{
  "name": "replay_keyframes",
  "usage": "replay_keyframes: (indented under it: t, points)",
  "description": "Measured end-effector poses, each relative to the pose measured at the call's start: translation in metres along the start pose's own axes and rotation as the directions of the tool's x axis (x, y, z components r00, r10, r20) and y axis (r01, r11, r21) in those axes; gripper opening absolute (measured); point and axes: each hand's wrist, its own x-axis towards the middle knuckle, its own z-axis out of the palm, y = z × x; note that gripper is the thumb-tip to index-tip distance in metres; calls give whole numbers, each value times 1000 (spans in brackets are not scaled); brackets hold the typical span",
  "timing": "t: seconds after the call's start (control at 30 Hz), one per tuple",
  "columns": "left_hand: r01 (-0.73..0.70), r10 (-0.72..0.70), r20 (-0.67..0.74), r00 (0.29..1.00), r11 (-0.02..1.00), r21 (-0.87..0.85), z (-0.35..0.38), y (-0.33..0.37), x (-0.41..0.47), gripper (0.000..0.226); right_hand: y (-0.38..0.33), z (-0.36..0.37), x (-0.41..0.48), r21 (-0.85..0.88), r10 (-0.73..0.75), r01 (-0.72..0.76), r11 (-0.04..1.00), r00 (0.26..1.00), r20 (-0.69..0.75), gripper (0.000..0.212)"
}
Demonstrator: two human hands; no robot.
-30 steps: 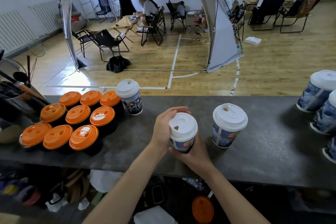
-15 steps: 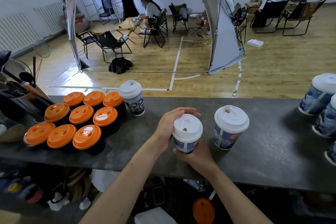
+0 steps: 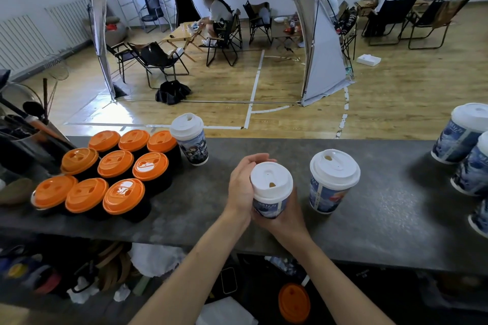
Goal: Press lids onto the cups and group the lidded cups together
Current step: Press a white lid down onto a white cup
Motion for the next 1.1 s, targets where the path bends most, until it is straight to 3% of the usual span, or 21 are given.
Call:
replay_keyframes:
  t: [0.1, 0.17, 0.23, 0.33, 0.43, 0.5, 0.67, 0.83, 0.97, 1.1]
  points:
    - [119, -133, 258, 957, 991, 68, -11, 13, 11, 35, 1, -1, 3, -5, 12, -12, 1000, 999, 31, 86]
    - [146, -167, 330, 929, 985, 88, -17, 11, 15, 39, 0, -1, 2, -18, 12, -11, 1000, 999, 42, 86]
    - [152, -157, 290, 944, 988, 40, -17, 6, 15, 37, -2, 0, 2, -13, 6, -6, 1000, 999, 42, 88]
    - [-31, 20, 123, 992, 995, 93, -12, -1, 9, 37, -1, 2, 4, -1, 1, -1, 1000, 1000, 11, 100]
    - [-147, 144, 31, 989, 978, 148, -10, -8, 1, 35, -1, 4, 2, -1, -7, 7, 1000, 1000, -3, 100]
    - [-136, 129, 54, 990, 980, 147, -13, -5, 2, 36, -1, 3, 2, 3, -3, 3, 1000, 1000, 0, 96]
    - [29, -94, 343, 935, 981, 191, -17, 18, 15, 45, -6, 0, 5, -21, -28, 29, 999, 997, 65, 94]
    - [2, -33, 215, 976, 990, 144, -11, 13, 14, 37, -9, 3, 0, -29, -25, 25, 999, 1000, -5, 98]
    - [-101, 98, 58, 993, 993, 63, -15, -2, 6, 31, -6, 2, -2, -27, 12, -13, 1000, 1000, -12, 87]
    - [-111, 103, 68, 992, 985, 128, -18, 3, 8, 36, -3, 0, -1, -70, 29, -28, 997, 999, 27, 77]
